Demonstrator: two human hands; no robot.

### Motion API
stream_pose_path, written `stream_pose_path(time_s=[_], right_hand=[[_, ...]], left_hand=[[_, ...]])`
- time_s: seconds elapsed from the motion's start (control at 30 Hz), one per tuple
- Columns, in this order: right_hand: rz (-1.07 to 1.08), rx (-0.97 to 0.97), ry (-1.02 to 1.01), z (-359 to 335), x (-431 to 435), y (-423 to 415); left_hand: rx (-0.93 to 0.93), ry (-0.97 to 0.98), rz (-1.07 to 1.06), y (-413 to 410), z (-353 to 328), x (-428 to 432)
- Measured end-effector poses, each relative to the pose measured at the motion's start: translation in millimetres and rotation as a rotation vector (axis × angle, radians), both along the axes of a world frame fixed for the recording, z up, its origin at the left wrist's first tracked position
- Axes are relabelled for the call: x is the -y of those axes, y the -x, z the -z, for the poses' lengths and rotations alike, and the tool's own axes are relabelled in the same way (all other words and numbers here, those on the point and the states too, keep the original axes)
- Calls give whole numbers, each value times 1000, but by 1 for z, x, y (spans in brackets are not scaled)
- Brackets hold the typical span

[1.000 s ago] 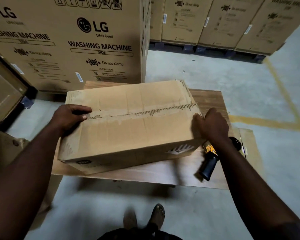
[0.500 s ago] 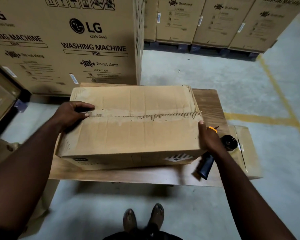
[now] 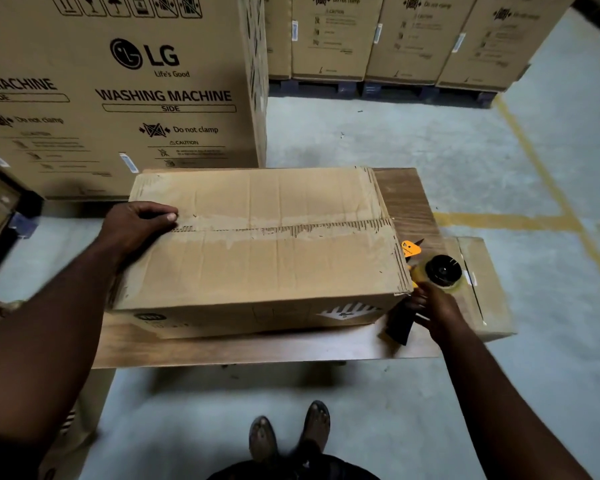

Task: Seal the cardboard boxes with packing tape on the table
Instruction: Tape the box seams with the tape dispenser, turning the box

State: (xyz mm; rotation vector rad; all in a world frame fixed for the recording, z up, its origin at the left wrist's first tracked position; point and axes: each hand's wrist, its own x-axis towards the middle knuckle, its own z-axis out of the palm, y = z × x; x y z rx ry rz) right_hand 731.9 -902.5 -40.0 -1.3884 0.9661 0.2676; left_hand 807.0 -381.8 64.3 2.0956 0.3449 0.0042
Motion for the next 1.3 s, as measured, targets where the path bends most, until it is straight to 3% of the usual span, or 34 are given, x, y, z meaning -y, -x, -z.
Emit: stream_pose_path(time_s=[0.1, 0.3, 0.43, 0.53, 0.67, 0.93, 1.2, 1.3], right_hand=[[61, -131, 184, 30, 11, 20], [-3, -143, -281, 61, 3, 19], [76, -184, -381, 60, -3, 1], [103, -135, -256, 53, -1, -15], [105, 14, -262, 69, 26, -49], [189, 251, -238, -54, 42, -109], [-33, 734, -70, -138, 12, -116], [-286, 849, 11, -147, -7, -111]], left_hand=[[-23, -3, 3, 0, 3, -4], [-14, -88, -8, -1, 10, -8], [-34, -117, -15, -5, 14, -6], [-58, -126, -26, -6, 14, -4], [-44, -135, -20, -3, 13, 2], [-28, -135, -8, 4, 8, 33], [-67, -237, 75, 5, 0, 77], [-150, -354, 96, 1, -12, 90]])
